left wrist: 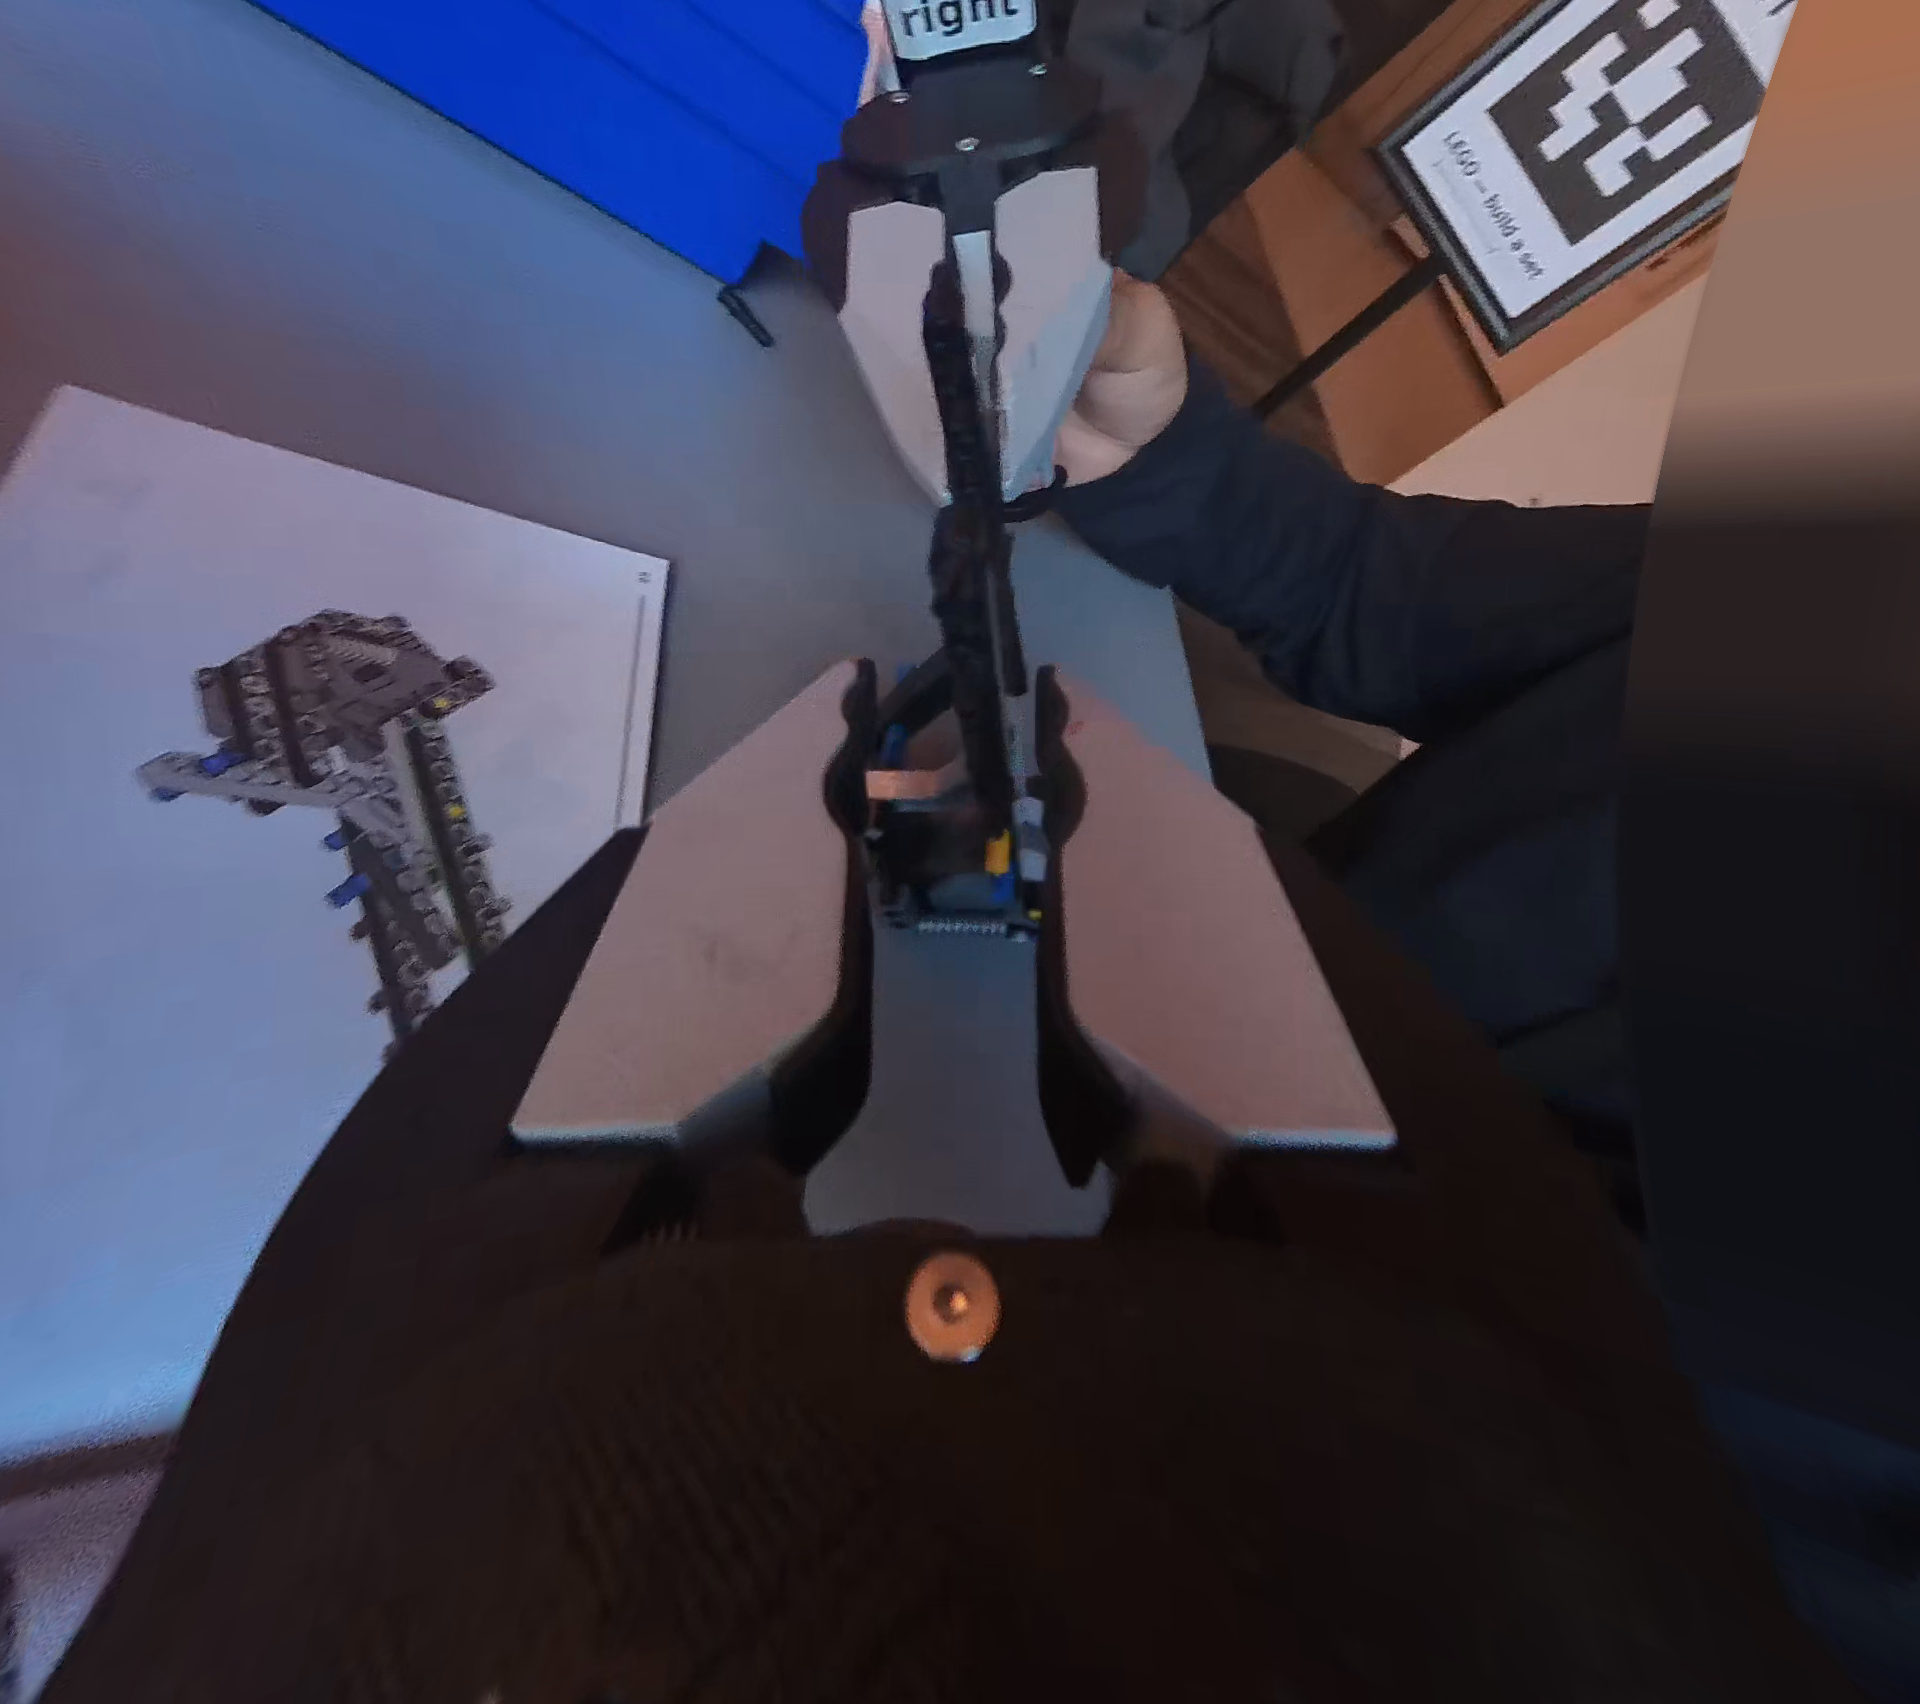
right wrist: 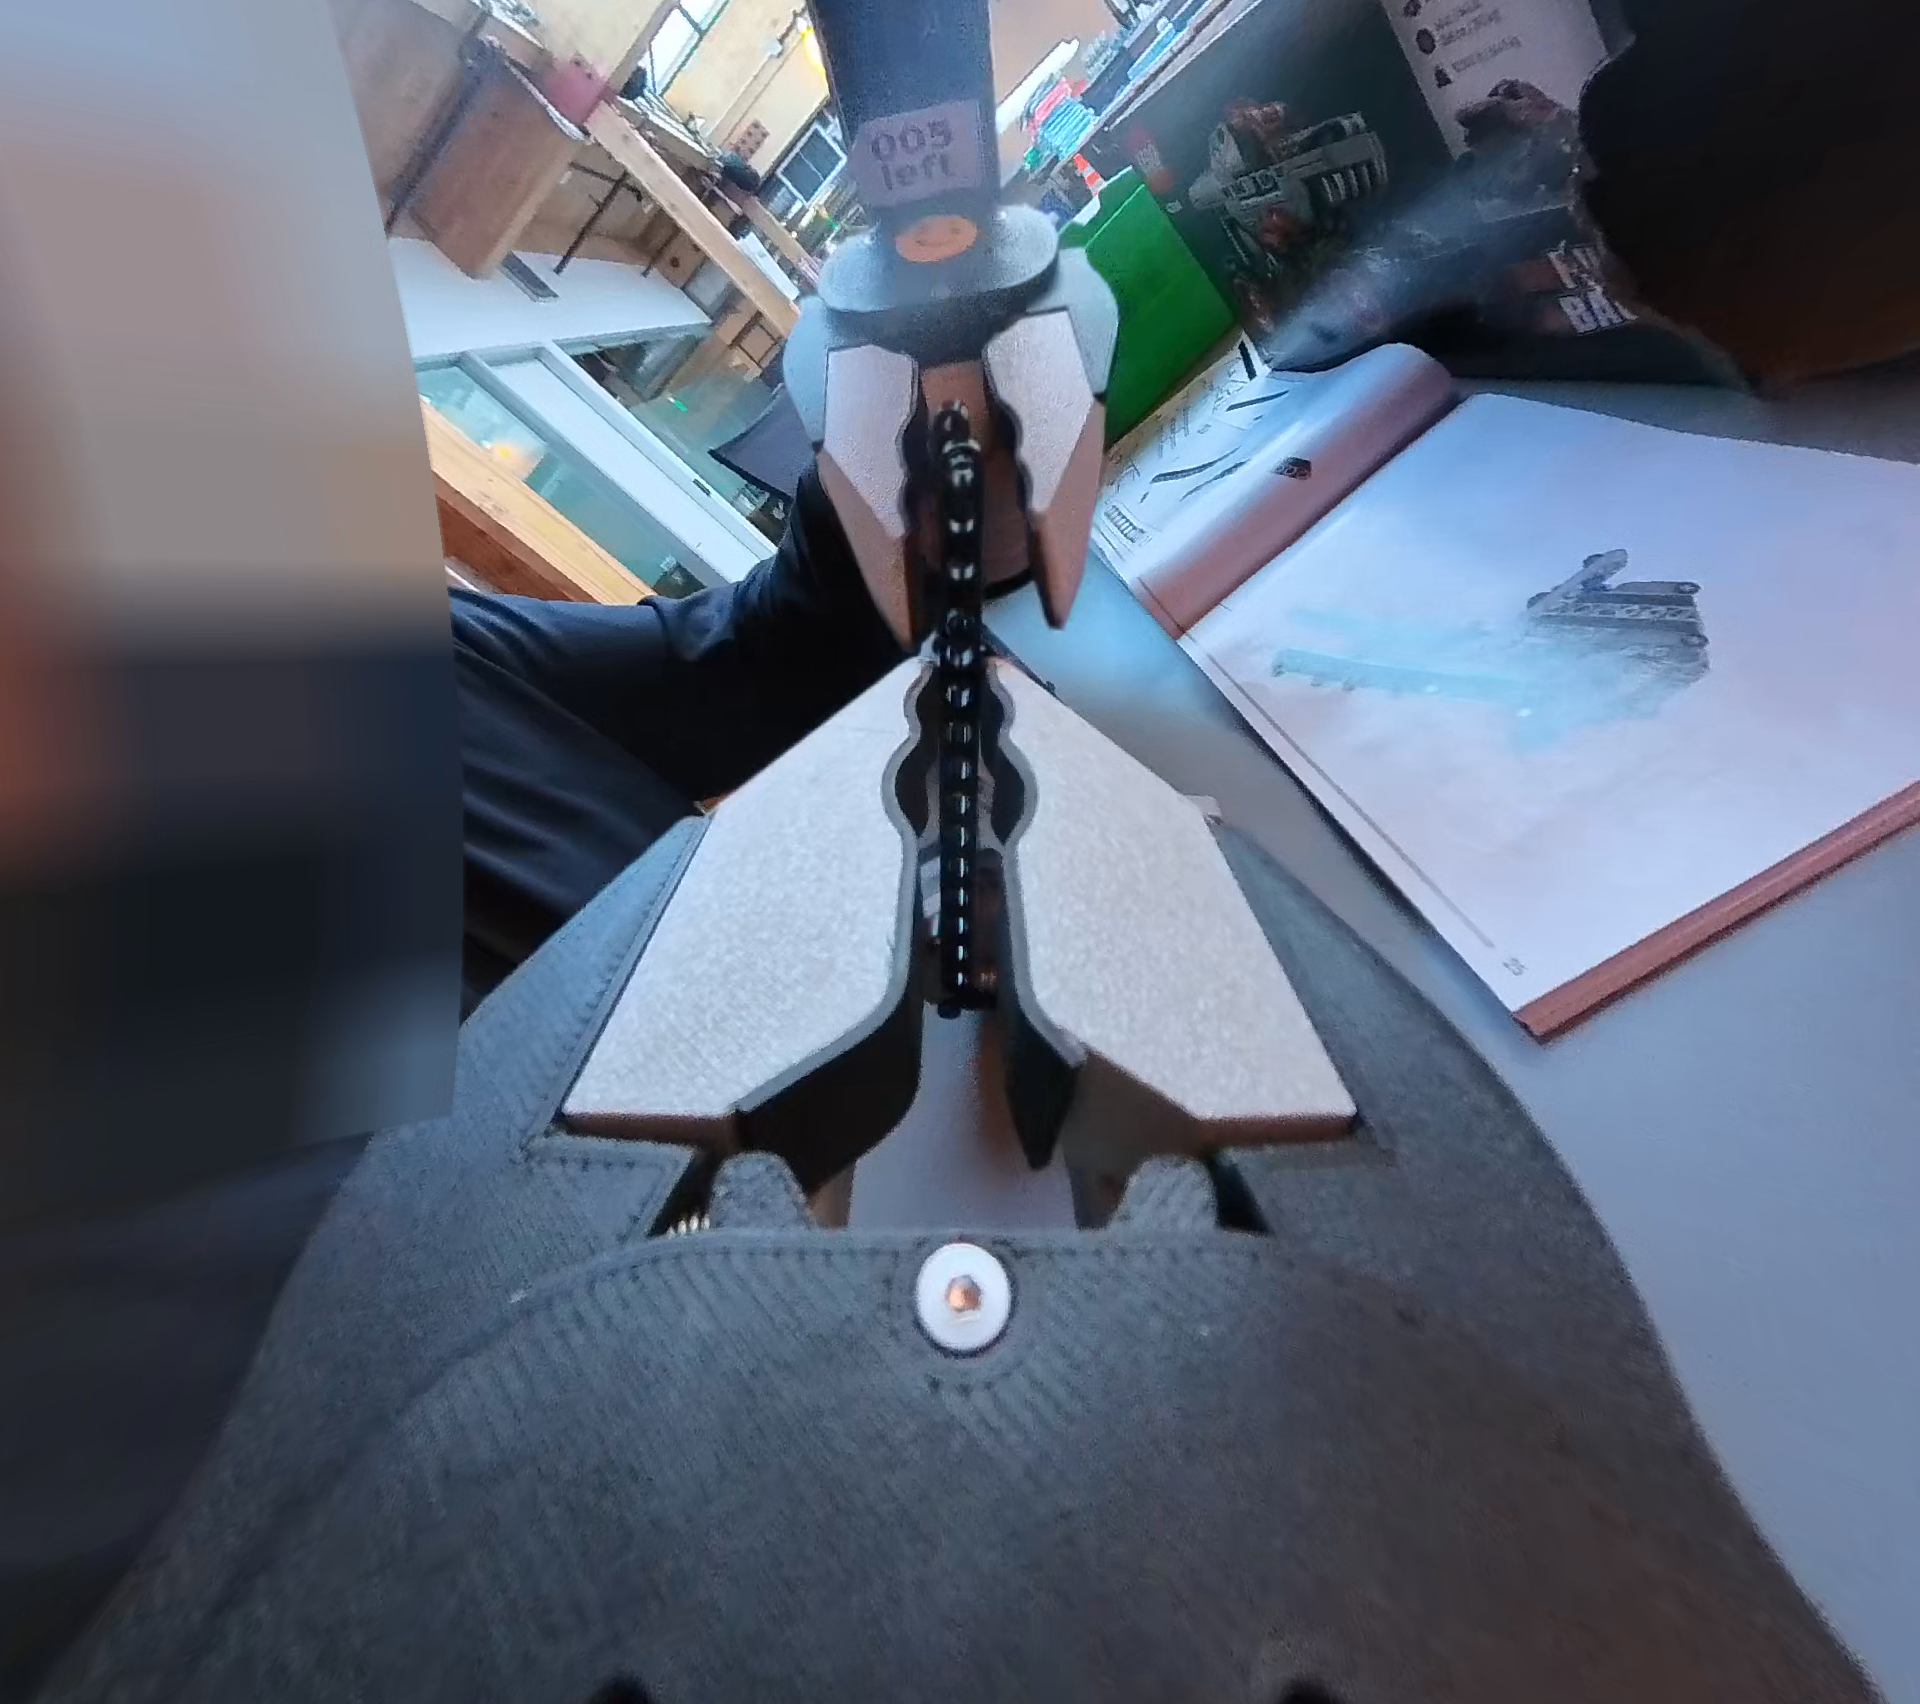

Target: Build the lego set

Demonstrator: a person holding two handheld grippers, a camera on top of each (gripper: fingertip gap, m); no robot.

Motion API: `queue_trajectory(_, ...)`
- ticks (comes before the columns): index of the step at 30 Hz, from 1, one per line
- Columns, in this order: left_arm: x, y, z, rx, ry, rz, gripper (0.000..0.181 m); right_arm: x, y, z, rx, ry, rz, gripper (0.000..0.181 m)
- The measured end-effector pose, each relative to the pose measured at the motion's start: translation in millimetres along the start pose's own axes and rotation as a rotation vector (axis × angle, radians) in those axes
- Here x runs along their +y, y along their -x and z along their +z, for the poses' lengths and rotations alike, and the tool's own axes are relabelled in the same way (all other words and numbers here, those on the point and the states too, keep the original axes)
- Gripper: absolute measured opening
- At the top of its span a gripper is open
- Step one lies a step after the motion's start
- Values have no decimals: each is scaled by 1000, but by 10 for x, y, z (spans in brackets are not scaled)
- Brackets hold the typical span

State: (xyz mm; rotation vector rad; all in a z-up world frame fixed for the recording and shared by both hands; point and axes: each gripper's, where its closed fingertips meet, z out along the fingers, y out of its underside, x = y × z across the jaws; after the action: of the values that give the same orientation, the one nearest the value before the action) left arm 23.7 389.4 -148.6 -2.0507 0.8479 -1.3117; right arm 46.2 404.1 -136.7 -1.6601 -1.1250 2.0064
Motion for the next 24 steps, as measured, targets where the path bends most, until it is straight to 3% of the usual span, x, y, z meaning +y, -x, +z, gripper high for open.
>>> queue_trajectory(8, -91, -119, 171, 29, -44, 34, 9, 33, 30, -32, 2, -30, 5, 4)
queue_trajectory(11, -70, -116, 211, 25, -41, 43, 9, 46, 29, -28, 11, -32, -1, 4)
queue_trajectory(15, -66, -133, 219, 46, -44, 26, 23, 28, 4, -45, 56, -35, -36, 4)
queue_trajectory(18, -75, -114, 234, 22, -53, 55, 7, 33, 12, -48, 63, -36, -40, 4)
queue_trajectory(24, -99, -62, 217, -1, -107, 42, 6, 43, 30, -72, 60, -57, -16, 4)
